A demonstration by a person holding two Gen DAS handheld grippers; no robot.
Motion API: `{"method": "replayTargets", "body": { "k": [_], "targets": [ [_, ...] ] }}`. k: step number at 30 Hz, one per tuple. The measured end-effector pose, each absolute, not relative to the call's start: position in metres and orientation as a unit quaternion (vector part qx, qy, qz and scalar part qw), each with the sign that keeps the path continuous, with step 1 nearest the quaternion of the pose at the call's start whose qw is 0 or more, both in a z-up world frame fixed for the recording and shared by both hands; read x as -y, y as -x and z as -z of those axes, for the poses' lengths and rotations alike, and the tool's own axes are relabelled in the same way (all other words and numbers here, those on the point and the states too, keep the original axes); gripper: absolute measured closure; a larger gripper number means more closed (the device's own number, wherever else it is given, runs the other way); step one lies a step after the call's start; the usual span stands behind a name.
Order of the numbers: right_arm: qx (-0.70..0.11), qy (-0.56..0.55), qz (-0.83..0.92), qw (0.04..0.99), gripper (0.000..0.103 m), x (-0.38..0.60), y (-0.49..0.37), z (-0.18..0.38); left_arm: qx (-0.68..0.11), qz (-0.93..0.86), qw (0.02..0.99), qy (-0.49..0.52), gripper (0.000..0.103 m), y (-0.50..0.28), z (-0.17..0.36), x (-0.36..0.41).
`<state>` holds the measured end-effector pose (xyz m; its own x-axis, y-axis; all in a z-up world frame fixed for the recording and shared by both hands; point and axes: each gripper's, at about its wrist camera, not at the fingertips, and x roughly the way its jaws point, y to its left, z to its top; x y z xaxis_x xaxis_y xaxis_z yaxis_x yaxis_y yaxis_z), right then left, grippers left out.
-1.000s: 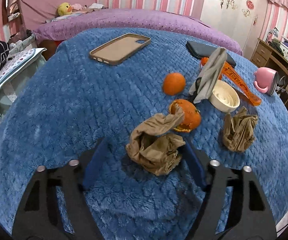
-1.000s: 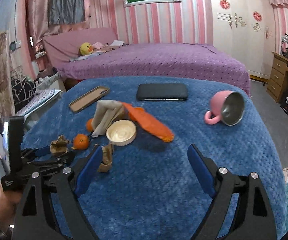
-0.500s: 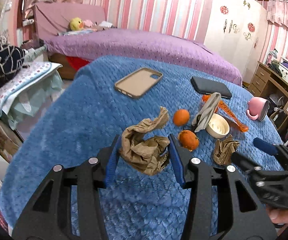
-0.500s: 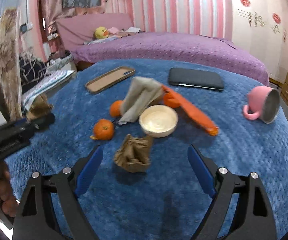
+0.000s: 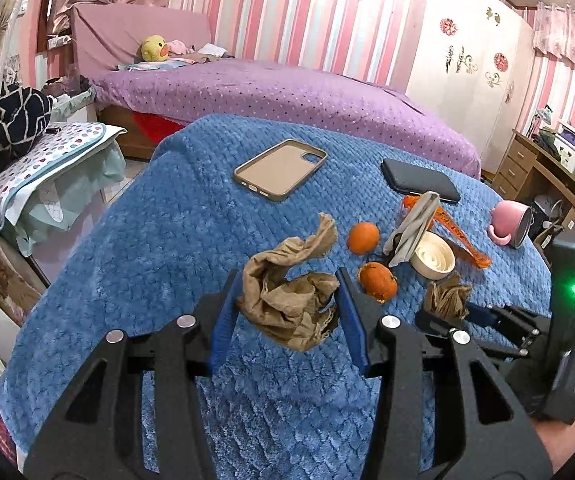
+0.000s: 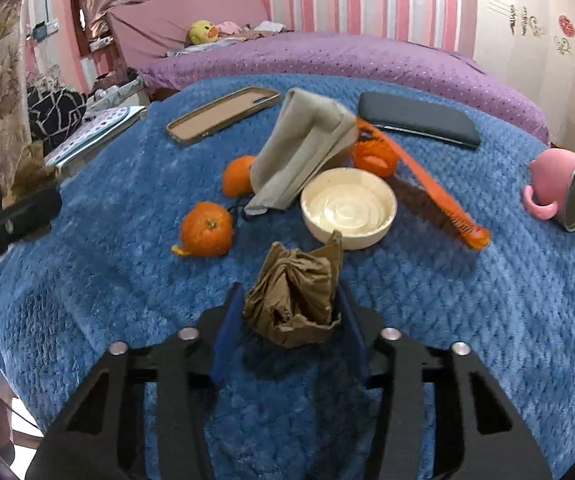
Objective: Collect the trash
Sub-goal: 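Grasp a crumpled brown paper with the left tool while the right tool grasps another, then carry both crumpled brown papers with both tools over the wastebasket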
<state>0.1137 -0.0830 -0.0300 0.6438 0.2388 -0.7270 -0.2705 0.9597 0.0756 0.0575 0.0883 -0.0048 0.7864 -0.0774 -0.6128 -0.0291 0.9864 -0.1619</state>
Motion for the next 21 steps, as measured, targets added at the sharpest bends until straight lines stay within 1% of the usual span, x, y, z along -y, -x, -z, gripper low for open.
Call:
{"method": "replayTargets", "body": {
  "k": [10,21],
  "targets": [
    [-0.344,0.002,-0.148,0.927,0.060,0.093,-0.092,-0.006,-0.309,0.020,0.948,0.075,0.057,-0.054,-0.006,-0.079],
    [-0.310,-0.010,-0.125,0.943,0.060,0.127,-0.076,-0.036,-0.294,0.020,0.953,0.070,0.057,-0.049,-0.012,-0.068]
  ]
}}
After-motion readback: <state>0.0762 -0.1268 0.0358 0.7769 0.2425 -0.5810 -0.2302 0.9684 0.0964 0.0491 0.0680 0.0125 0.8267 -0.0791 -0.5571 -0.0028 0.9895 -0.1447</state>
